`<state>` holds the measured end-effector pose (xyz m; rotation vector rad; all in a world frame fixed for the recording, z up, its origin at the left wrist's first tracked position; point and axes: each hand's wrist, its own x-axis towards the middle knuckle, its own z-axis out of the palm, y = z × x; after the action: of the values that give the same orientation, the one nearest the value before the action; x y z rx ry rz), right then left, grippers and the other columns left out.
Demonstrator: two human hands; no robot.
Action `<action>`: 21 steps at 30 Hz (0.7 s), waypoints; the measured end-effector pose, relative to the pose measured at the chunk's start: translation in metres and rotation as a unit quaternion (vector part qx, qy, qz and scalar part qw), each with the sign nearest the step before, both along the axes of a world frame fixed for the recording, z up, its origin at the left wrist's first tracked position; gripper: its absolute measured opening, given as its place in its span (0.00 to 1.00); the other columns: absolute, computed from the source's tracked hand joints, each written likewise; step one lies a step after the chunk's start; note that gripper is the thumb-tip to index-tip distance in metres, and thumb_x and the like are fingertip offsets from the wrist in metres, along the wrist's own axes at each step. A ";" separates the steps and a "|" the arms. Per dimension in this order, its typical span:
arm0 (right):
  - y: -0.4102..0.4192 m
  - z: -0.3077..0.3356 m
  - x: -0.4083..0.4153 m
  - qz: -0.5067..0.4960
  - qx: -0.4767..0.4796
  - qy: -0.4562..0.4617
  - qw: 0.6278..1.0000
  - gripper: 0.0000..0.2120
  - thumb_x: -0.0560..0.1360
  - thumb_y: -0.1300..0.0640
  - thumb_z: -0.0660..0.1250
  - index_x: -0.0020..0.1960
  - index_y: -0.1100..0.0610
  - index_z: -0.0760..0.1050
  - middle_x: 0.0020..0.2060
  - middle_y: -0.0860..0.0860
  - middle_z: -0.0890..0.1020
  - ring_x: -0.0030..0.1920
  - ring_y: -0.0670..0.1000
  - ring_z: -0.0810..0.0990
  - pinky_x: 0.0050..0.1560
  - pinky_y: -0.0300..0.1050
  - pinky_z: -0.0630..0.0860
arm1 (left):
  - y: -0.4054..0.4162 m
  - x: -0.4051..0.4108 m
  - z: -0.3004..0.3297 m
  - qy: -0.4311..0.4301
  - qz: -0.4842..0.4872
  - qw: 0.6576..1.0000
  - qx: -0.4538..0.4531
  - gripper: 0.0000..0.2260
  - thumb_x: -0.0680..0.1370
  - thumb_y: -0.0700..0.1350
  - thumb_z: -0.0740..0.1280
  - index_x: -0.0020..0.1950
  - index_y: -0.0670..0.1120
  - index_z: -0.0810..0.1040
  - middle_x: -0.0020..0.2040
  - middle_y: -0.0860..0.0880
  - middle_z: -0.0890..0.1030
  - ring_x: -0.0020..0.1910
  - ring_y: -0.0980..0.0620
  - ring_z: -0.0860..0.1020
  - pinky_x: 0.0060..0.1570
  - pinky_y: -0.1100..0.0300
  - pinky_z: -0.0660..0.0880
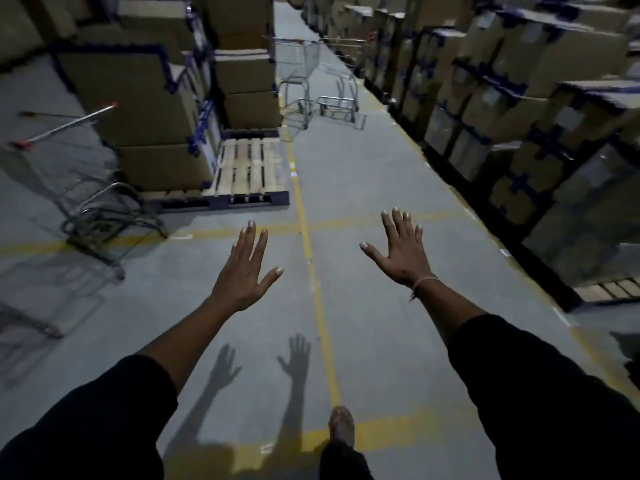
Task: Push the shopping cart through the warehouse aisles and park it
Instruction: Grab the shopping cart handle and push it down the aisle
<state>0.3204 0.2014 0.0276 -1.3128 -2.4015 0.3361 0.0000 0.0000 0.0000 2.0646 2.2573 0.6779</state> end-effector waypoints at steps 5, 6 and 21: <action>0.037 -0.012 -0.086 0.066 -0.011 0.000 0.998 0.47 0.75 0.23 0.53 0.84 0.47 0.45 0.84 0.48 0.43 0.83 0.52 0.38 0.80 0.60 0.38 | 0.001 -0.061 -0.009 0.002 0.079 0.997 -0.020 0.40 0.81 0.70 0.50 0.84 0.51 0.39 0.83 0.50 0.34 0.82 0.49 0.35 0.81 0.42 0.47; 0.046 -0.013 -0.104 0.081 -0.013 0.004 0.997 0.47 0.75 0.22 0.53 0.84 0.47 0.45 0.84 0.48 0.44 0.83 0.52 0.38 0.80 0.60 0.38 | 0.004 -0.073 -0.010 0.002 0.092 0.996 -0.020 0.40 0.81 0.70 0.50 0.84 0.52 0.39 0.83 0.50 0.34 0.82 0.49 0.35 0.81 0.42 0.47; 0.185 -0.025 -0.319 0.252 -0.033 -0.012 0.967 0.49 0.73 0.20 0.48 0.84 0.47 0.45 0.84 0.49 0.44 0.83 0.53 0.38 0.81 0.61 0.39 | 0.077 -0.209 -0.016 -0.027 0.246 0.968 -0.034 0.40 0.81 0.71 0.50 0.84 0.53 0.39 0.83 0.51 0.33 0.82 0.49 0.36 0.81 0.42 0.48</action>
<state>0.0010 0.3863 0.0027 -0.7094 -2.7425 0.5407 -0.2092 0.0766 -0.0157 1.4355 2.7369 0.6419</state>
